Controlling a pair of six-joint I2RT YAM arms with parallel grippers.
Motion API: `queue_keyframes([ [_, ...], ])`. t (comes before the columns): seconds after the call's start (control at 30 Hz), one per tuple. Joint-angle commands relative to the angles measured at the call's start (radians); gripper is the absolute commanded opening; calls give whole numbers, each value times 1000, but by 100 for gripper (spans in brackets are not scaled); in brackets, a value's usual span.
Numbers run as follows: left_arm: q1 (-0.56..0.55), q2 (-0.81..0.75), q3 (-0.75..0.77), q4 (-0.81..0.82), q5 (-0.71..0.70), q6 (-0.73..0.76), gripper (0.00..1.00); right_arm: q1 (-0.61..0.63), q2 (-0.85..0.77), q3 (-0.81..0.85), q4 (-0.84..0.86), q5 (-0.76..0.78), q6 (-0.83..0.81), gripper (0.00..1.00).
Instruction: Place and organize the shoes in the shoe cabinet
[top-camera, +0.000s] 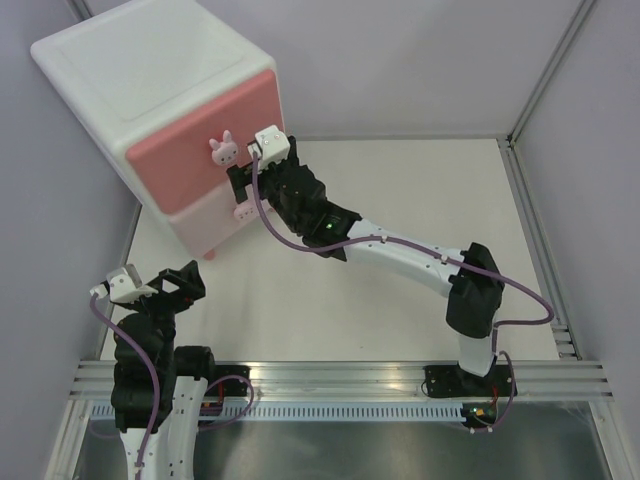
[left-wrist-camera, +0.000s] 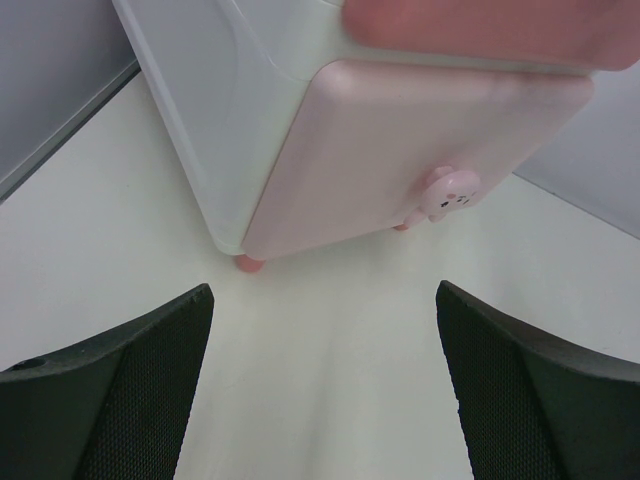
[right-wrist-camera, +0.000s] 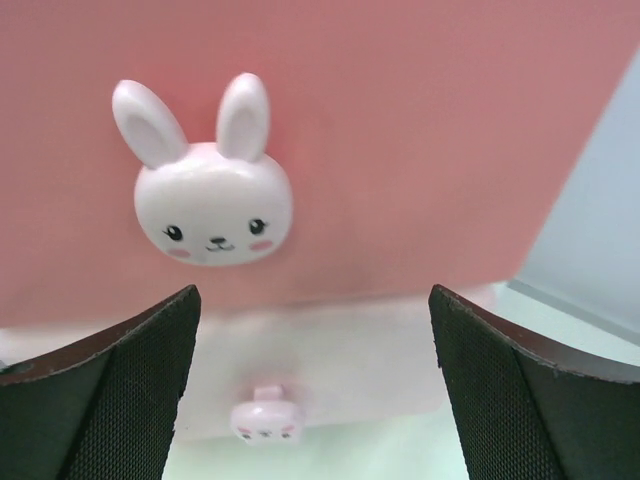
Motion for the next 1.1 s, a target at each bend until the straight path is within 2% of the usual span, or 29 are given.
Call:
queue_keyframes([
  [0.0, 5, -65, -3, 41, 14, 46, 94, -4, -153, -59, -15, 40, -2, 98],
  [0.37, 5, -77, 0, 40, 18, 47, 94, -4, -529, -391, -219, 239, 22, 98],
  [0.7, -1, -88, 8, 34, 17, 44, 95, -6, -976, -779, -369, 389, 108, 98],
  [1.07, -6, -91, 14, 22, 0, 35, 95, -6, -1305, -996, -562, 502, 228, 98],
])
